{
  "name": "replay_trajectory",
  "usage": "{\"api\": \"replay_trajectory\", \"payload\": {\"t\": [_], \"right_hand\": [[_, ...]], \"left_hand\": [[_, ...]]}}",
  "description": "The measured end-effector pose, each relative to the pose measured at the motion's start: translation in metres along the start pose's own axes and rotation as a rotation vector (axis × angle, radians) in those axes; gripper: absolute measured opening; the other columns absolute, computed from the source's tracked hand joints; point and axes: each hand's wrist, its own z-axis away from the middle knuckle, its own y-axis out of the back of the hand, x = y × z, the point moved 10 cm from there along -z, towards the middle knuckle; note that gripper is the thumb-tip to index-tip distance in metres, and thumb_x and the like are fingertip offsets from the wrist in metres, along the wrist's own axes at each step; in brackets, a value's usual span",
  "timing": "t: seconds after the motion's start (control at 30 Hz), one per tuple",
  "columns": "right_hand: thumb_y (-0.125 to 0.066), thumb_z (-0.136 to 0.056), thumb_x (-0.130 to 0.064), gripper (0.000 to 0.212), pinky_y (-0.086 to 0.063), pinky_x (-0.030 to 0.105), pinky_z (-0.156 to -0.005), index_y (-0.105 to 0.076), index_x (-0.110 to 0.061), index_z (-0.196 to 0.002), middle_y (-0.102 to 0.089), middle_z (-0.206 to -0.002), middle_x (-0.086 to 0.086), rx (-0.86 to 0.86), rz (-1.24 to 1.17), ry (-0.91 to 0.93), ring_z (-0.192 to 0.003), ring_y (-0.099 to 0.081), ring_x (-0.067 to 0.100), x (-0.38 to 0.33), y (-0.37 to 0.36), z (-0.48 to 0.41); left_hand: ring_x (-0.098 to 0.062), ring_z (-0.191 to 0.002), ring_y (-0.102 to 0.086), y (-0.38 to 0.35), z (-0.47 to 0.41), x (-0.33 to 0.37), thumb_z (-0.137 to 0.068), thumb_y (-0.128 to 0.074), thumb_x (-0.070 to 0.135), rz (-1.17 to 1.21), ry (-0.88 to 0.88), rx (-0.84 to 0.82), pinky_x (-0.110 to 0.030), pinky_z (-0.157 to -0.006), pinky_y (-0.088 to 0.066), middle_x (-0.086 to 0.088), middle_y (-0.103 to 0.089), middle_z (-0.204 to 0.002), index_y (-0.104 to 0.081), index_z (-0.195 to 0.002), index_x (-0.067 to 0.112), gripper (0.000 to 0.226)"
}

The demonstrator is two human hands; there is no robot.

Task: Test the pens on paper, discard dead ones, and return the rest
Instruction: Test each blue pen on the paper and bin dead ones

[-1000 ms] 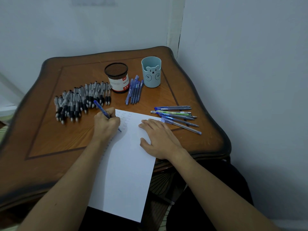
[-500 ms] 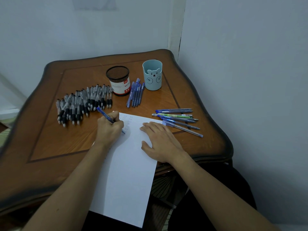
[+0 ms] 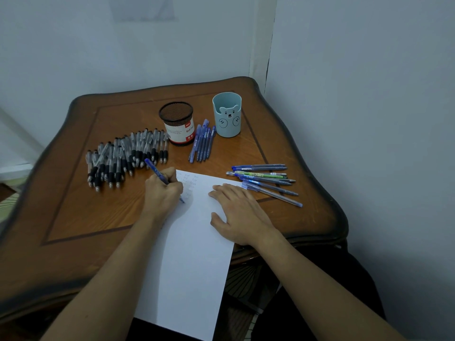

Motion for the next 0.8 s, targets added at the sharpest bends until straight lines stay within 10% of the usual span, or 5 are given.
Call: {"api": "replay_trajectory", "payload": {"t": [0.27,0.37,0.8], "right_hand": [[-0.044,-0.099,-0.043,0.054,-0.009,0.035,-0.121,-0.038,-0.025,-0.150,-0.030,-0.161,-0.005,-0.004,-0.001,-0.001,-0.149,-0.020,0.013,-0.001,0.001,0.001],[-0.044,-0.100,-0.043,0.054,-0.008,0.035,-0.121,-0.038,-0.025,-0.150,-0.030,-0.161,-0.005,-0.007,-0.004,0.000,-0.149,-0.020,0.013,-0.002,0.001,0.001],[-0.045,-0.099,-0.042,0.055,-0.010,0.035,-0.121,-0.039,-0.023,-0.149,-0.032,-0.160,-0.004,0.013,-0.009,0.014,-0.148,-0.020,0.014,-0.003,0.004,0.002]], "left_hand": [[-0.010,-0.045,-0.038,-0.002,-0.002,-0.004,-0.103,-0.052,0.019,0.262,0.168,-0.024,-0.031,-0.050,-0.035,0.005,-0.043,-0.055,-0.056,-0.099,0.020,0.005],[-0.011,-0.044,-0.037,-0.008,-0.005,-0.001,-0.105,-0.043,0.047,0.191,0.200,-0.082,-0.029,-0.046,-0.033,0.001,-0.046,-0.055,-0.061,-0.107,0.019,0.034],[-0.013,-0.047,-0.054,-0.040,-0.033,0.027,-0.101,-0.057,0.037,0.093,0.279,-0.252,-0.027,-0.047,-0.049,-0.004,-0.057,-0.066,-0.070,-0.101,0.015,0.026]]}}
